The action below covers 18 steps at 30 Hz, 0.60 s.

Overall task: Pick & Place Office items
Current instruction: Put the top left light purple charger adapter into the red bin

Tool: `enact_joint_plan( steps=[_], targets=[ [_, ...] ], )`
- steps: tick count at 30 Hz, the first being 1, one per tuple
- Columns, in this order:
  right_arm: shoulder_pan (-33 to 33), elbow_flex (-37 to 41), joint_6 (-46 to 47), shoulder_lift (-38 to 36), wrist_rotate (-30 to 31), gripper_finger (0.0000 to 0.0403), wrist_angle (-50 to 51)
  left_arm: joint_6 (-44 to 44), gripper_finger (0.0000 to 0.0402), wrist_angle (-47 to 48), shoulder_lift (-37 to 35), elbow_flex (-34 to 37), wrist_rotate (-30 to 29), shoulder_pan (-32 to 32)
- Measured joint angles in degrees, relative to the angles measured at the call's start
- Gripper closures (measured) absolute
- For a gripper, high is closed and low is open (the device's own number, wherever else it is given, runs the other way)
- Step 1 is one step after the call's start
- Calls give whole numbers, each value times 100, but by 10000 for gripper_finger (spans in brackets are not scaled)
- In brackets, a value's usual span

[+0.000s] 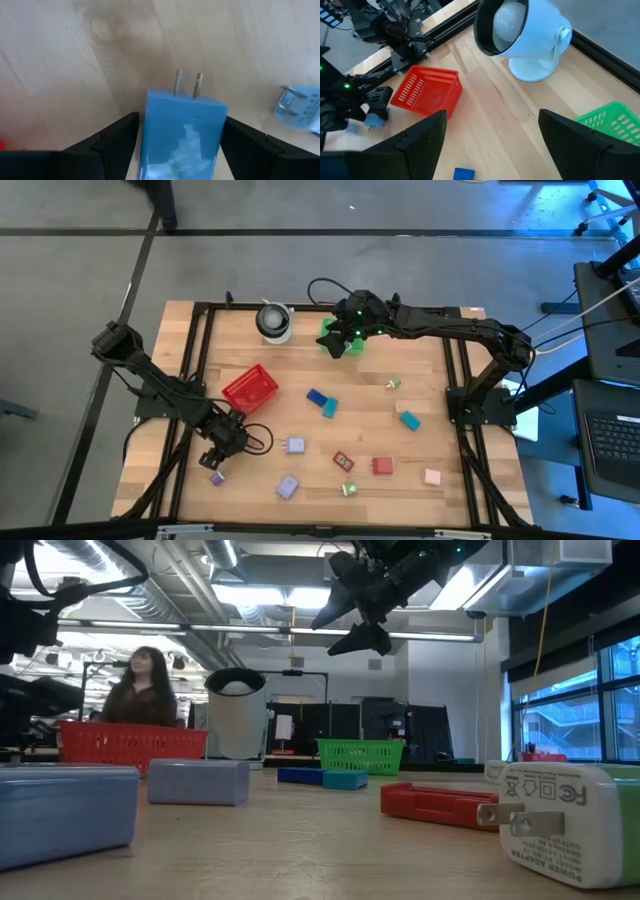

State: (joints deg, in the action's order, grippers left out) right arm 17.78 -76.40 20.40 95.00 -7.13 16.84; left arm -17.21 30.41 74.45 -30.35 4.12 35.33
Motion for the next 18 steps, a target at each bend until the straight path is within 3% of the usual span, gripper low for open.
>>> enact_joint_plan(
  steps=[9, 18],
  targets=[
    [0, 0, 39, 0, 73, 84, 2, -5, 193, -107, -6, 25, -232, 0],
    [-4, 0, 168, 0, 65, 84, 4, 149, 193, -175, -295, -3, -700, -247]
  ],
)
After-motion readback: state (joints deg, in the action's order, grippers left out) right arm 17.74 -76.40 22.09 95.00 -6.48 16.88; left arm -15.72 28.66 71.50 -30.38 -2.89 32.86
